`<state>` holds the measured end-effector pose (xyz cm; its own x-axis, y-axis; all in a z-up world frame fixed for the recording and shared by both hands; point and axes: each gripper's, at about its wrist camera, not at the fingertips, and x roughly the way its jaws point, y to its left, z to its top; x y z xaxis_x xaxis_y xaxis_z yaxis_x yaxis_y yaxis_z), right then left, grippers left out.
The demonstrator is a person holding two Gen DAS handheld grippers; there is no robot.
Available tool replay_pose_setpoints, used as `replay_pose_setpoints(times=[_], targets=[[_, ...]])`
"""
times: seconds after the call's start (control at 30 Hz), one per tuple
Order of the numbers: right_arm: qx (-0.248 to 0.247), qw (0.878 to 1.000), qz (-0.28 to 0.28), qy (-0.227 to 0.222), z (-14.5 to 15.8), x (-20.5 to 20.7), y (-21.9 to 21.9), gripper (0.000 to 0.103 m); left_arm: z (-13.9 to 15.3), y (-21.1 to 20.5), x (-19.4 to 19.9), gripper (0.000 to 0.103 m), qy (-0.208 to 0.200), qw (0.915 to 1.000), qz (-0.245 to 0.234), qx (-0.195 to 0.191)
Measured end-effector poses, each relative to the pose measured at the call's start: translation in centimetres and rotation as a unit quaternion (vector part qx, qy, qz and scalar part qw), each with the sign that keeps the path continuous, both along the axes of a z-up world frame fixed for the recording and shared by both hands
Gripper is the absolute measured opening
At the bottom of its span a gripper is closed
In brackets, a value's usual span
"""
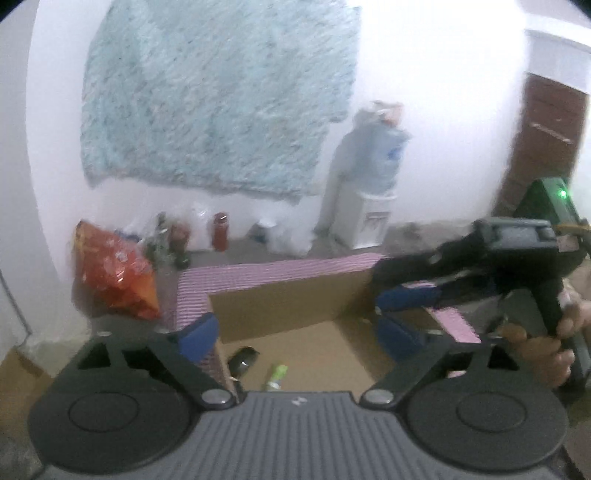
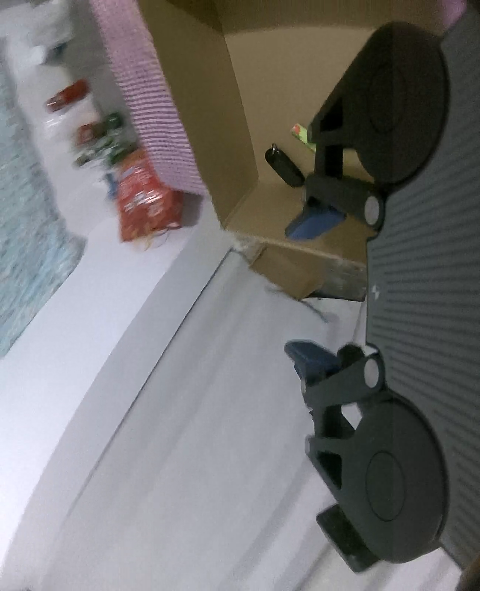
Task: Organize rigid objects
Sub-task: 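Withdraw the right tool from the box back toward the table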
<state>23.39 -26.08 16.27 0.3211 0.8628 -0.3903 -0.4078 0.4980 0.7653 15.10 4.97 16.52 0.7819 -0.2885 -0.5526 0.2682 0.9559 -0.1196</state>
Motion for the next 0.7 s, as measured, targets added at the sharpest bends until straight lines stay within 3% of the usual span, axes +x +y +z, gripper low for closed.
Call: replay_pose_setpoints(times=[0.07, 0.17, 0.23, 0.33, 0.47, 0.6, 0.63, 0.7], targets=[[-0.016, 0.999, -0.007, -0.036, 1.5, -3.1, -2.3, 0.091, -0.5, -0.8, -2.4, 0.101, -0.002, 0.9998, -0.021, 0.001], [-0.053, 0.996, -0.021, -0.072, 2.5, -7.8, -5.7, 0.102, -2.5, -2.8, -5.6, 0.101, 0.007, 0.9992, -0.038, 0.01], [-0.092, 0.991, -0.041, -0.089, 2.4, -10.5, -7.5, 0.102, -4.3, -4.0, -7.1, 0.101, 0.01, 0.9995, -0.028, 0.011], [-0.173, 0.975, -0.088, -0.107, 1.5, -14.0, -9.5, 0.102, -7.6, -5.8, -8.3, 0.101, 0.04, 0.9986, -0.032, -0.016], [-0.285, 0.937, -0.153, -0.134, 0.0, -18.0, -11.8, 0.102, -12.2, -8.0, -8.7, 0.101, 0.089, 0.9935, -0.046, -0.055], [-0.412, 0.875, -0.204, -0.152, -3.4, -19.7, -11.5, 0.102, -15.5, -9.4, -8.5, 0.101, 0.125, 0.9868, -0.056, -0.086], [-0.43, 0.864, -0.207, -0.158, -4.2, -20.1, -11.6, 0.102, -16.1, -9.7, -8.4, 0.101, 0.13, 0.9859, -0.058, -0.088], [-0.452, 0.855, -0.198, -0.157, -5.6, -20.4, -11.5, 0.102, -16.9, -10.4, -8.3, 0.101, 0.137, 0.9854, -0.063, -0.08]])
